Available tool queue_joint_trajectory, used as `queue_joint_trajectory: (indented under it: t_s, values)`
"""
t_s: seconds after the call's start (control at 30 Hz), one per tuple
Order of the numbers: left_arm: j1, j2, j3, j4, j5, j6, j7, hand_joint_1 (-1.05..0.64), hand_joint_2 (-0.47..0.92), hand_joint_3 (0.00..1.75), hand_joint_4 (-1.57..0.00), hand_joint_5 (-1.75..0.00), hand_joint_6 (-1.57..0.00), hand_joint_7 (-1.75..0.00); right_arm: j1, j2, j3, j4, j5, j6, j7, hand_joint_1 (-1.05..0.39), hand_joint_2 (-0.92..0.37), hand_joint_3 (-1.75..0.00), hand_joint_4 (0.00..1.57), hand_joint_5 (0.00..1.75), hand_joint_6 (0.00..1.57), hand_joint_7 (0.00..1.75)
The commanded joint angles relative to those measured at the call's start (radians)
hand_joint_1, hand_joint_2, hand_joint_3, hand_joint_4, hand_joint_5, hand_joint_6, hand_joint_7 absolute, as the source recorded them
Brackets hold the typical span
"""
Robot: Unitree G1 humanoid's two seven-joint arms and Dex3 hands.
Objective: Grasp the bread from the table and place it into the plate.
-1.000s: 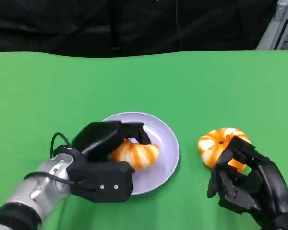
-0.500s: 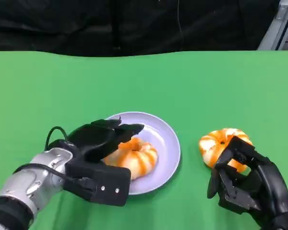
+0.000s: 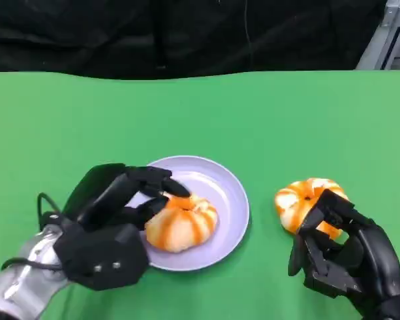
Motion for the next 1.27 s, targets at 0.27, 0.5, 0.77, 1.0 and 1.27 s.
queue_joint_trajectory:
  t_s: [0.27, 0.5, 0.77, 1.0, 1.27]
  values:
    - [0.345, 0.106, 0.182, -0.493, -0.585, 0.363, -0.499, 0.10, 0.48, 1.38, -0.84, -1.75, -0.75, -1.70, -0.010, -0.010, -0.009, -0.002, 0.010, 0.005, -0.002, -0.10, -0.60, -1.14, 0.84, 1.75, 0.61, 1.74]
    - [0.496, 0.089, 0.304, -0.517, -0.730, 0.446, -0.611, 0.11, 0.57, 1.25, -0.79, -1.75, -0.73, -1.71, -0.014, -0.014, -0.014, 0.005, 0.011, 0.004, 0.003, -0.10, -0.60, -1.13, 0.84, 1.75, 0.61, 1.74]
    - [0.514, 0.005, 0.368, -0.484, -0.793, 0.474, -0.641, 0.12, 0.53, 1.43, -0.86, -1.75, -0.74, -1.75, -0.015, -0.023, -0.020, 0.013, 0.009, 0.001, 0.008, -0.11, -0.60, -1.14, 0.84, 1.75, 0.61, 1.74]
    - [0.524, -0.005, 0.381, -0.533, -0.778, 0.549, -0.631, 0.10, 0.51, 1.43, -0.87, -1.75, -0.75, -1.75, -0.015, -0.021, -0.021, 0.028, 0.009, -0.019, 0.016, -0.11, -0.60, -1.13, 0.84, 1.75, 0.61, 1.75]
    - [0.528, -0.014, 0.387, -0.556, -0.767, 0.567, -0.636, 0.12, 0.55, 1.36, -0.86, -1.75, -0.75, -1.75, -0.013, -0.017, -0.020, 0.026, 0.011, -0.023, 0.016, -0.11, -0.60, -1.13, 0.83, 1.75, 0.60, 1.75]
